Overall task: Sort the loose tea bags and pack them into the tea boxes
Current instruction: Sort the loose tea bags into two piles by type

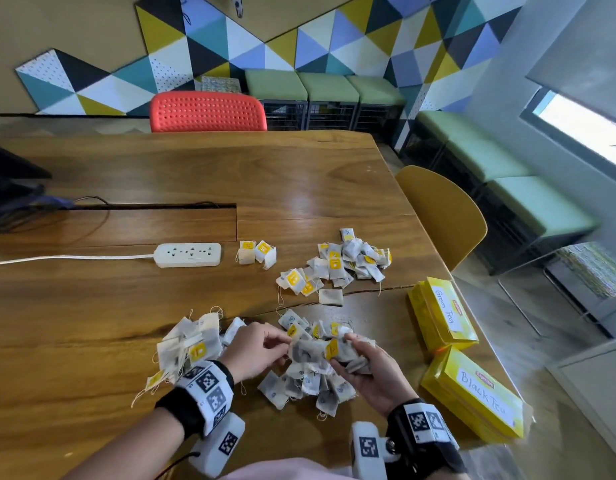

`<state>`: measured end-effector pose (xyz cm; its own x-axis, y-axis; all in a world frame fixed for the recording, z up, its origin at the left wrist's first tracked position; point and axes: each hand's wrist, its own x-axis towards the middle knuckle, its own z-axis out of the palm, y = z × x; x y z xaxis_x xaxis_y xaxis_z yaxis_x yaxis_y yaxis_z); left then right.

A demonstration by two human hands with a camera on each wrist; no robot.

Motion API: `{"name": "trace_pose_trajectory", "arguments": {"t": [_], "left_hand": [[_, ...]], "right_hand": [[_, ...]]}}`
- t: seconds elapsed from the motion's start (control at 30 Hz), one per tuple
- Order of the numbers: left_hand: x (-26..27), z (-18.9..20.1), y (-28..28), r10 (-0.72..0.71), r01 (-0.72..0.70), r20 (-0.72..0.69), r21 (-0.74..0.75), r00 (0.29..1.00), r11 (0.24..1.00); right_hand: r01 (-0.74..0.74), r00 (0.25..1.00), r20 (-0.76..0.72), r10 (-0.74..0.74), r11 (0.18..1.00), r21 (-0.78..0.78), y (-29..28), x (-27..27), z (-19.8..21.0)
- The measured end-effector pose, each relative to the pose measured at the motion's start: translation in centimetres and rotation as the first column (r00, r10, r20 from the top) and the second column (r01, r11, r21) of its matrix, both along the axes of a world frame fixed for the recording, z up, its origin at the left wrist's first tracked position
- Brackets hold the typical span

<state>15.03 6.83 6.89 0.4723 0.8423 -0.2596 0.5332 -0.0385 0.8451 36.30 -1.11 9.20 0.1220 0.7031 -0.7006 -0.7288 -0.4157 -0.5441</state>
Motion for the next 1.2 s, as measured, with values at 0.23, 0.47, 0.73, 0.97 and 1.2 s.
{"name": "trace_pose_trajectory", "arguments": {"t": [0.23, 0.47, 0.73, 0.97, 1.2], "left_hand": [[2.6, 1.5, -1.0, -0.149, 0.128, 0.056, 0.276, 0.987, 0.953], [4.7, 1.3, -1.6, -0.233, 0.27, -0.141, 0.386, 0.962, 0.882], [3.7, 1.7, -0.8, -0.041, 0.036, 0.032, 0.151, 0.999, 0.988], [2.1, 2.5, -0.5, 0.359, -0.004, 0.413, -0.652, 0.837, 0.759], [0.2, 1.5, -0.7, 0.326, -0.049, 0.453, -0.522, 0.83, 0.851]], "right_hand": [[-0.058, 0.998, -0.015, 0.059, 0.998, 0.01, 0.0, -0.1, 0.5], [-0.133, 0.99, 0.035, 0.134, 0.99, -0.042, 0.5, -0.8, 0.4], [-0.212, 0.975, -0.055, 0.213, 0.977, 0.024, -0.1, -0.8, 0.9], [-0.262, 0.96, -0.084, 0.268, 0.962, 0.076, -0.2, -0.6, 1.1], [-0.251, 0.959, -0.118, 0.258, 0.965, 0.069, -0.3, -0.8, 0.7]]}}
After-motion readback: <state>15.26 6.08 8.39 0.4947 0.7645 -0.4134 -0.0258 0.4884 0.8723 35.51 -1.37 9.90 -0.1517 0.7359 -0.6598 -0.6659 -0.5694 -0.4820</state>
